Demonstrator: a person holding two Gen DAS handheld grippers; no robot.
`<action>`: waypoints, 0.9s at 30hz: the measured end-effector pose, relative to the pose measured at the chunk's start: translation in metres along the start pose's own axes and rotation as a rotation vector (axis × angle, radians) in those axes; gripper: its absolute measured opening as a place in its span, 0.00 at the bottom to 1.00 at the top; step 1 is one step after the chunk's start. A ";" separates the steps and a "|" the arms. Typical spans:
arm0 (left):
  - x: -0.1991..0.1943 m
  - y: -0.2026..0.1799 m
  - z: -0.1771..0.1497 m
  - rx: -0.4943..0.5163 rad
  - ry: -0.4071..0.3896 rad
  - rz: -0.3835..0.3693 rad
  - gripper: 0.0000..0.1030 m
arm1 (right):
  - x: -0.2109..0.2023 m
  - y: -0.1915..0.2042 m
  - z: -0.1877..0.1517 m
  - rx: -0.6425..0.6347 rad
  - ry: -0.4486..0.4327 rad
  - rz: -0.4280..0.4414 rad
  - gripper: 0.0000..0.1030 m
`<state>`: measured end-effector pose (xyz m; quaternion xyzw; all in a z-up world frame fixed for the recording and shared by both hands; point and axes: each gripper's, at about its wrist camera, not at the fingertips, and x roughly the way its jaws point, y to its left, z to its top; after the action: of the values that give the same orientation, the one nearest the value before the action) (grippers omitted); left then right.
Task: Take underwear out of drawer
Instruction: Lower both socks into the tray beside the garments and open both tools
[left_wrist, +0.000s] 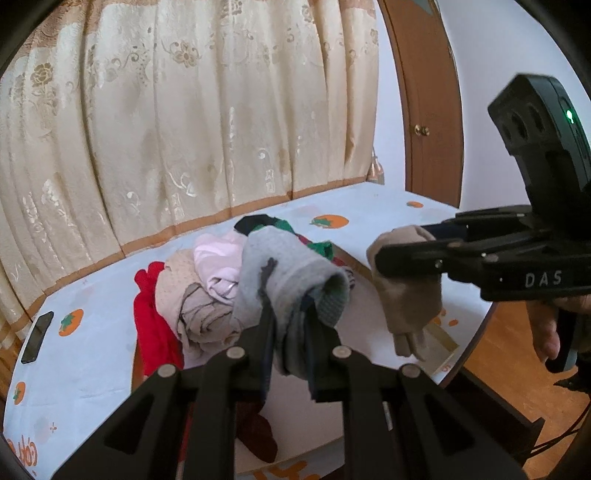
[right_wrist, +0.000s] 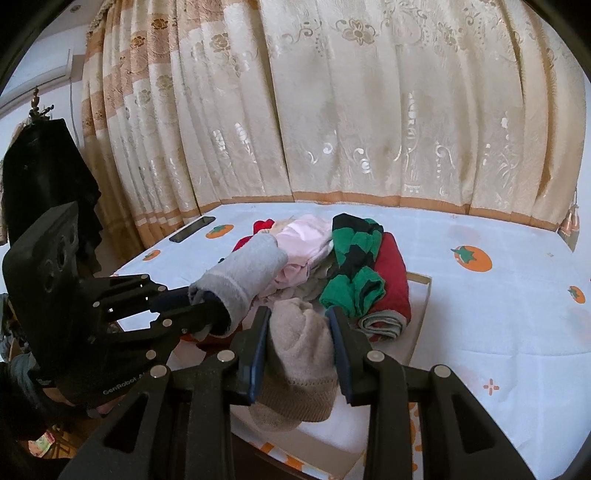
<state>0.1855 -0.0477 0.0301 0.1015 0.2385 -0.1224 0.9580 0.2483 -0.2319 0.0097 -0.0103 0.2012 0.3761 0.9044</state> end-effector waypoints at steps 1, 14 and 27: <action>0.003 0.001 0.000 -0.008 0.008 -0.006 0.12 | 0.004 -0.001 0.001 0.001 0.011 -0.005 0.34; 0.041 0.002 -0.005 -0.041 0.094 -0.050 0.12 | 0.035 -0.023 0.000 0.023 0.128 -0.026 0.34; 0.065 -0.005 -0.010 -0.037 0.147 -0.061 0.12 | 0.068 -0.044 -0.006 0.069 0.242 -0.004 0.34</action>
<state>0.2348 -0.0623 -0.0107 0.0853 0.3135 -0.1395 0.9354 0.3191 -0.2185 -0.0265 -0.0248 0.3216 0.3633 0.8741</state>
